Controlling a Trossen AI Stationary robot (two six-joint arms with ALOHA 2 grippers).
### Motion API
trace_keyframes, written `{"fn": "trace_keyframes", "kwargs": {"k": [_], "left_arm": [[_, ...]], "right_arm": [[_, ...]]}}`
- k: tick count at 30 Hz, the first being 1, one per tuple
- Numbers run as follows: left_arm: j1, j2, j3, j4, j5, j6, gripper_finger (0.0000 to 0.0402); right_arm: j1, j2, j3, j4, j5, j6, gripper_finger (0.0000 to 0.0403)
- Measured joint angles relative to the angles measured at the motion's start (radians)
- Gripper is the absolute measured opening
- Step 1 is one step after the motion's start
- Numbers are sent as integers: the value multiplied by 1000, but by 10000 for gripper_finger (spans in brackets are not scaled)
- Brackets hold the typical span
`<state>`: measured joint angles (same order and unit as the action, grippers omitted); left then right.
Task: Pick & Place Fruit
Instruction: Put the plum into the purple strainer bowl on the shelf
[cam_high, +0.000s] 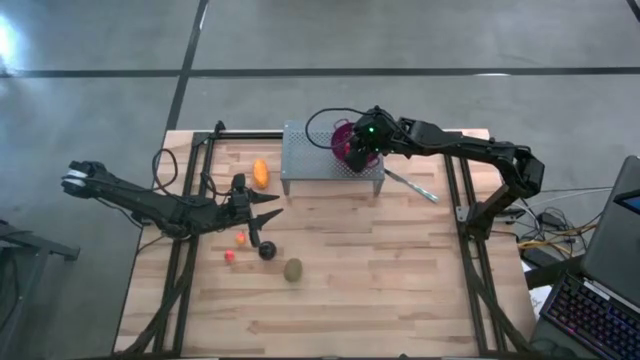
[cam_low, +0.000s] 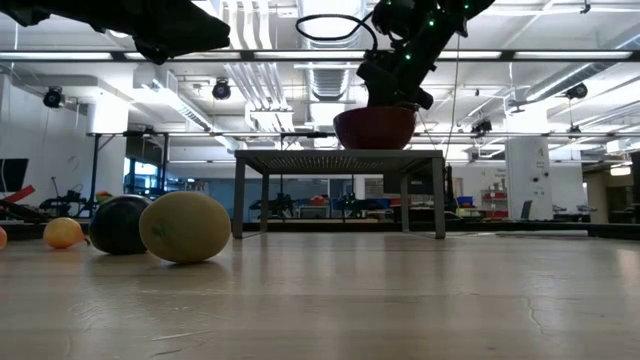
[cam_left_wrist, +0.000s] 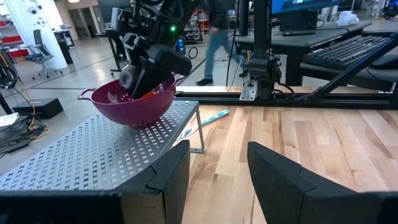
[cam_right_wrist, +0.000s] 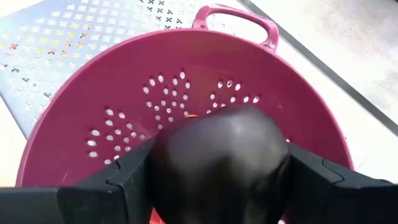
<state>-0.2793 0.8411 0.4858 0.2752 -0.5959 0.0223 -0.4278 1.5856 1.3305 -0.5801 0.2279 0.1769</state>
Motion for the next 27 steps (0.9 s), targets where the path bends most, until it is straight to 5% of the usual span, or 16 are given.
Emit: {"fn": "trace_keyframes", "kwargs": {"k": [16,27], "left_arm": [[0,0,0,0,0,0,168],[0,0,0,0,0,0,168]], "right_arm": [[0,0,-2,-3,0,-4,256],[0,1,-4,-11,0,-20,303]]}}
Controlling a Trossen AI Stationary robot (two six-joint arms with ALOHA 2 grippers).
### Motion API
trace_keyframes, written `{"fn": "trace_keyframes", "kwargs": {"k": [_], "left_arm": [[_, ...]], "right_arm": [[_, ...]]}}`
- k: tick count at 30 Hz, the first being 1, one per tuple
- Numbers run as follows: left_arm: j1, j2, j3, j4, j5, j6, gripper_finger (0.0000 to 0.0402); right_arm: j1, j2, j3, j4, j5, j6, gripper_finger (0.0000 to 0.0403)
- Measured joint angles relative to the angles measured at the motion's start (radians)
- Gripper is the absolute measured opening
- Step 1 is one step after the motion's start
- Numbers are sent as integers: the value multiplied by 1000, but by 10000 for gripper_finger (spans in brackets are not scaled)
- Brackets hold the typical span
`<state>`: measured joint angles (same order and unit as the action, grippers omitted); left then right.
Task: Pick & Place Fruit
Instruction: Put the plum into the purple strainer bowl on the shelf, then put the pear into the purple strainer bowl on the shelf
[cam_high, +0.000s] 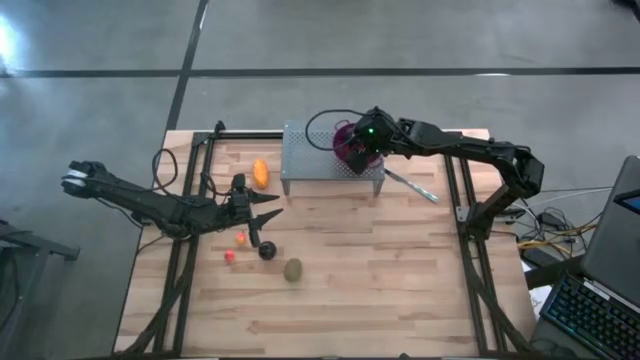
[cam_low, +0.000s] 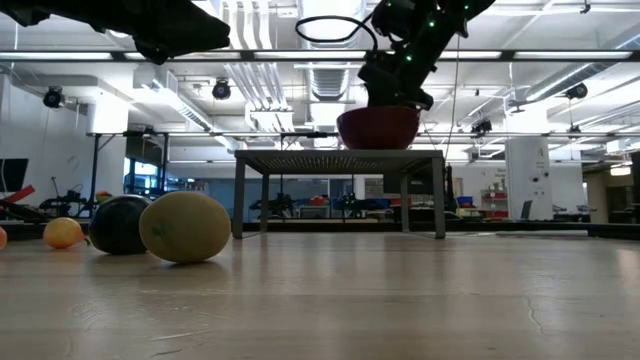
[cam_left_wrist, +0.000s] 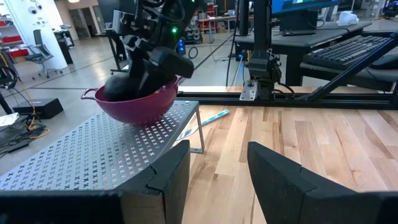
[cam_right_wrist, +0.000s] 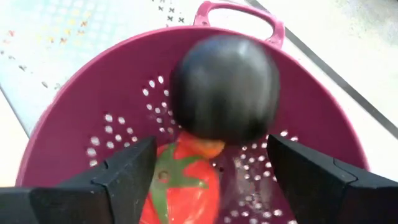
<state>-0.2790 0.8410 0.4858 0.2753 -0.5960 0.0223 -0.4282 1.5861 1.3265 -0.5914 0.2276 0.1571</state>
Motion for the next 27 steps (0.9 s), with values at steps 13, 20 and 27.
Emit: {"fn": "trace_keyframes", "kwargs": {"k": [13,20,27], "left_arm": [[0,0,0,0,0,0,168],[0,0,0,0,0,0,168],[0,0,0,0,0,0,168]], "right_arm": [[0,2,2,1,1,-14,287],[0,1,26,4,1,-21,277],[0,0,41,-4,1,-21,284]]}}
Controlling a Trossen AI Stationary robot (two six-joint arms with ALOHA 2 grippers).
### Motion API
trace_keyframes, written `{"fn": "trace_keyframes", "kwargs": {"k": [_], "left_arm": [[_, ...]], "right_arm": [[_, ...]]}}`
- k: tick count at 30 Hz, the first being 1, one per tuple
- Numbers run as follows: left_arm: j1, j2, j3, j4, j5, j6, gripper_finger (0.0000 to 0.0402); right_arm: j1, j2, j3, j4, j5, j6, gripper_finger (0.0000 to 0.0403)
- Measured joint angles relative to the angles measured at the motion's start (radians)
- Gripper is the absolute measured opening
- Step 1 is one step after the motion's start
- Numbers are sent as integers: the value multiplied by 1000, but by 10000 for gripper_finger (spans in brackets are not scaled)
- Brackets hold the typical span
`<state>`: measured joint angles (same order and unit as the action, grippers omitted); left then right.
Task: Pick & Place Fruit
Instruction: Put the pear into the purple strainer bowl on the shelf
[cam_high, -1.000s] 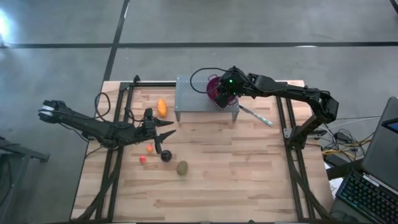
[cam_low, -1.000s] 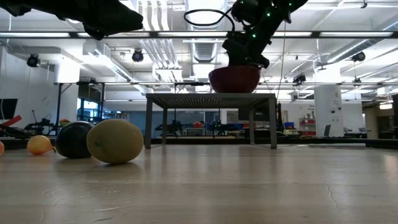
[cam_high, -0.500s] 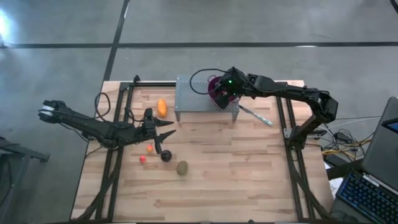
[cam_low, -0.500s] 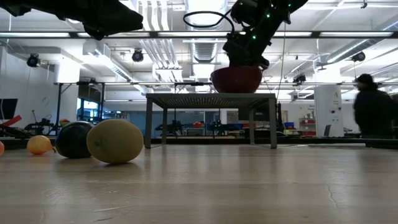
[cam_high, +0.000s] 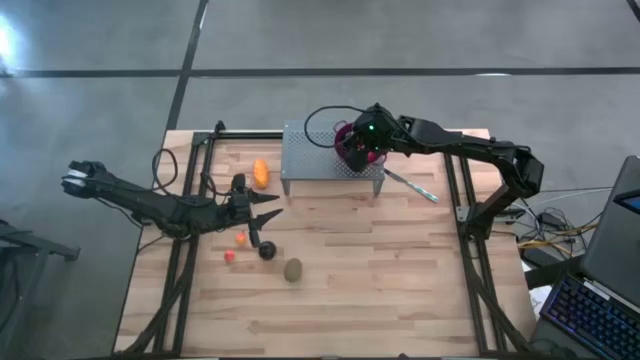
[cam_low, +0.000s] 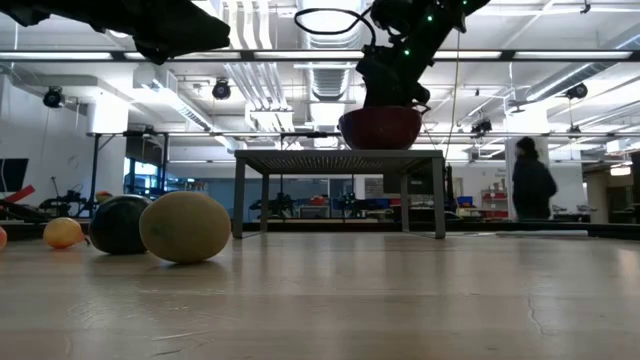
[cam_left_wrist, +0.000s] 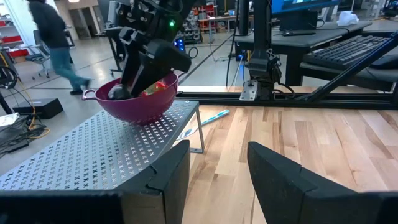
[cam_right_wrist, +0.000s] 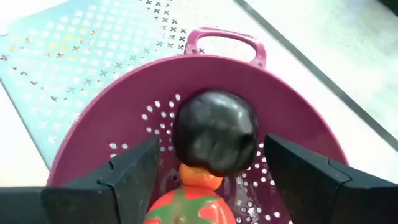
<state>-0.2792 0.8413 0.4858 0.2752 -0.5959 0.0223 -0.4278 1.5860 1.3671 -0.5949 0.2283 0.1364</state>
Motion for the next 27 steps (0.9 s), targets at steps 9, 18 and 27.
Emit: {"fn": "trace_keyframes", "kwargs": {"k": [9,18,27], "left_arm": [[0,0,0,0,0,0,168],[0,0,0,0,0,0,168],[0,0,0,0,0,0,168]], "right_arm": [[1,-3,27,-54,0,1,269],[49,-13,106,-82,0,-9,228],[161,-51,138,-102,0,-39,198]]}}
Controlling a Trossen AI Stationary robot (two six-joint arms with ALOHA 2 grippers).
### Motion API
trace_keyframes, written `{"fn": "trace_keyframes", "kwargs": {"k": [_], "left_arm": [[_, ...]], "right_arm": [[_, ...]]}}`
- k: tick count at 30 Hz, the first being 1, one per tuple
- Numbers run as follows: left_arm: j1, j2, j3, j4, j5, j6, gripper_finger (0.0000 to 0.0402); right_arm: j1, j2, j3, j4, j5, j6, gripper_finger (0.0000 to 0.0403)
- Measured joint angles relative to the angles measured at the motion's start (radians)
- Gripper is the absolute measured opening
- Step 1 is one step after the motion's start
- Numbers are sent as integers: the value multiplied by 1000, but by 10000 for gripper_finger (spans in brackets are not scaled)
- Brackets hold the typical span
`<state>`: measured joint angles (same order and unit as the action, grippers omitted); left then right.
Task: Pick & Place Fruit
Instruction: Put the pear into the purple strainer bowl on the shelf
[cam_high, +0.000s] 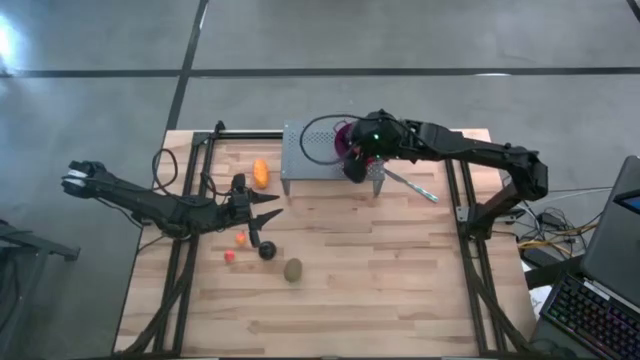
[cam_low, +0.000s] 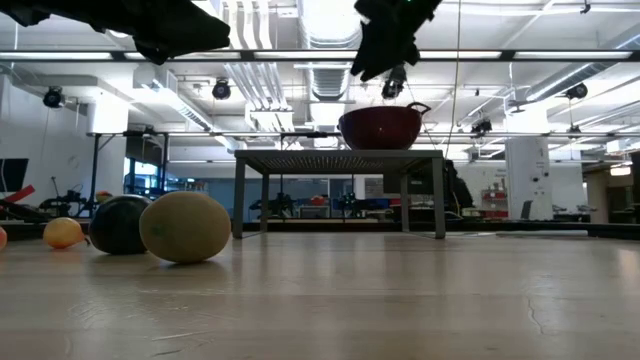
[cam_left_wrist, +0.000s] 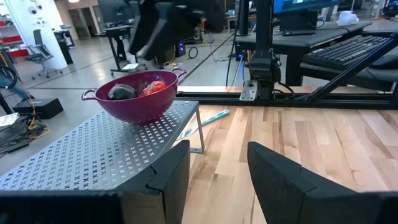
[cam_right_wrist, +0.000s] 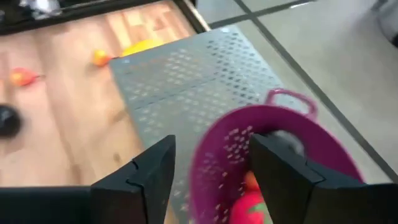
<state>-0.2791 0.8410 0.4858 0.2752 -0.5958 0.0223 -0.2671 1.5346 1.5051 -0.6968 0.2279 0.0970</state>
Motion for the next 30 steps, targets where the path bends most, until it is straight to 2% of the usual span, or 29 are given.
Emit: {"fn": "trace_keyframes", "kwargs": {"k": [7,13,23,30], "left_arm": [[0,0,0,0,0,0,168],[0,0,0,0,0,0,168],[0,0,0,0,0,0,168],[0,0,0,-1,0,0,168]], "right_arm": [[91,-57,-15,-78,5,15,165],[166,-135,-93,-91,8,42,135],[253,-336,-317,-63,16,133,90],[308,-534,-517,75,64,160,57]]}}
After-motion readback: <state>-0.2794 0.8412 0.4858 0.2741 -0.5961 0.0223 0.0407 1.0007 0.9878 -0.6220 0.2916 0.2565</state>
